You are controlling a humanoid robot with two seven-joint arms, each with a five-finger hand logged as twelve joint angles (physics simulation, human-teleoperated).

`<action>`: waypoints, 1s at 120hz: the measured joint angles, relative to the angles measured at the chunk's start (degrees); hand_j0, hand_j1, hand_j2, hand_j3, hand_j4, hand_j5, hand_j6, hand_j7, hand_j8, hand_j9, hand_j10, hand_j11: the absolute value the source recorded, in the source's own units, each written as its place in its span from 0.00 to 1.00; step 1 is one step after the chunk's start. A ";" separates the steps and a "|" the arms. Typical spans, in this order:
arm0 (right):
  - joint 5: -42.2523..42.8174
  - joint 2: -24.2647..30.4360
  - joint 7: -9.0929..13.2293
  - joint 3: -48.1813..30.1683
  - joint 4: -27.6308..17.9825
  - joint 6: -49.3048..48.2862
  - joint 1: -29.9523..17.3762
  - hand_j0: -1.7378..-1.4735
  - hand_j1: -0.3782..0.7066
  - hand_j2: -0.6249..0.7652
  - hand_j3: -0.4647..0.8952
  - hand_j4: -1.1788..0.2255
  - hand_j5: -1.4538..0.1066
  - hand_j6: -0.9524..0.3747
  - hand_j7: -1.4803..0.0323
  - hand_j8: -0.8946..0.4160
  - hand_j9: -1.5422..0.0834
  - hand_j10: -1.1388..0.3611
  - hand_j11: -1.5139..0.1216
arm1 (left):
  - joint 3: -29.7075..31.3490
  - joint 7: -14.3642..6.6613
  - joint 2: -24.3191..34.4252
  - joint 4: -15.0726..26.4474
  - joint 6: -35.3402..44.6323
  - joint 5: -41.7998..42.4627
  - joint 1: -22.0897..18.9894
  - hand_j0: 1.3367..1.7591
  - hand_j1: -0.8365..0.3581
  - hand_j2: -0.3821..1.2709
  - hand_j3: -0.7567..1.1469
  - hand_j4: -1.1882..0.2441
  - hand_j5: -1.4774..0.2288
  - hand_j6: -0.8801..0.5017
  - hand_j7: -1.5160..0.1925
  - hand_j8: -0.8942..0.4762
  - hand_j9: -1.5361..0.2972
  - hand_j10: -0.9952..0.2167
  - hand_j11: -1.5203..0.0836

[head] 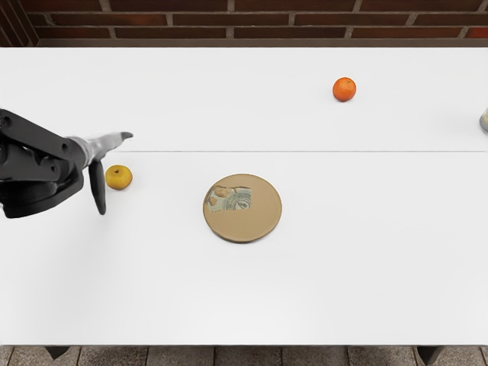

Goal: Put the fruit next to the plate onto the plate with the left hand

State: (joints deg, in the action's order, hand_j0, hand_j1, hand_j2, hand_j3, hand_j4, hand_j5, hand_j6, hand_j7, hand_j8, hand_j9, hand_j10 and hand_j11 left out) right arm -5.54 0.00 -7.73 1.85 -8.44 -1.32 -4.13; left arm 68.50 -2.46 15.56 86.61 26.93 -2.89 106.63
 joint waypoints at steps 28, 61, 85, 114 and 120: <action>0.00 0.00 0.00 0.00 0.00 0.00 0.00 0.30 0.04 0.45 0.34 0.83 0.92 0.71 0.97 0.67 0.94 0.75 0.92 | -0.91 0.00 -1.07 -0.11 6.29 2.57 -1.40 0.76 0.98 0.23 0.40 0.82 0.86 0.63 0.88 0.64 0.83 0.81 0.94; 0.00 0.00 0.00 0.00 0.00 0.00 0.00 0.30 0.04 0.45 0.34 0.83 0.92 0.71 0.97 0.67 0.94 0.75 0.92 | -2.65 0.00 -5.01 -0.24 7.19 2.92 -4.15 0.76 0.97 0.23 0.40 0.82 0.85 0.62 0.87 0.64 0.82 0.80 0.93; 0.00 0.00 0.00 0.00 0.00 0.00 0.00 0.30 0.04 0.45 0.34 0.83 0.92 0.71 0.97 0.67 0.94 0.75 0.92 | -2.69 0.00 -3.81 -0.93 7.25 3.15 -4.28 0.76 0.92 0.24 0.40 0.78 0.81 0.59 0.84 0.60 0.79 0.76 0.89; 0.00 0.00 0.00 0.00 0.00 0.00 0.00 0.30 0.04 0.45 0.34 0.83 0.92 0.71 0.97 0.67 0.94 0.75 0.92 | -2.09 0.00 -1.93 -1.82 7.26 4.10 -4.23 0.76 0.89 0.24 0.40 0.76 0.79 0.56 0.81 0.58 0.76 0.74 0.86; 0.00 0.00 0.00 0.00 0.00 0.00 0.00 0.30 0.04 0.45 0.34 0.83 0.92 0.71 0.97 0.67 0.94 0.75 0.92 | -2.06 0.00 -1.97 -1.87 7.29 4.26 -4.93 0.76 0.87 0.25 0.40 0.75 0.77 0.55 0.80 0.57 0.75 0.72 0.85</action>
State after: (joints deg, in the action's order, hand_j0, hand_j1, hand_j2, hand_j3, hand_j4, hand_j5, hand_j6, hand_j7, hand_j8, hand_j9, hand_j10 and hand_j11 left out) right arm -5.54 0.00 -7.73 1.85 -8.44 -1.32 -4.13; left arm 66.44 -2.46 13.58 84.73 34.22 1.38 101.70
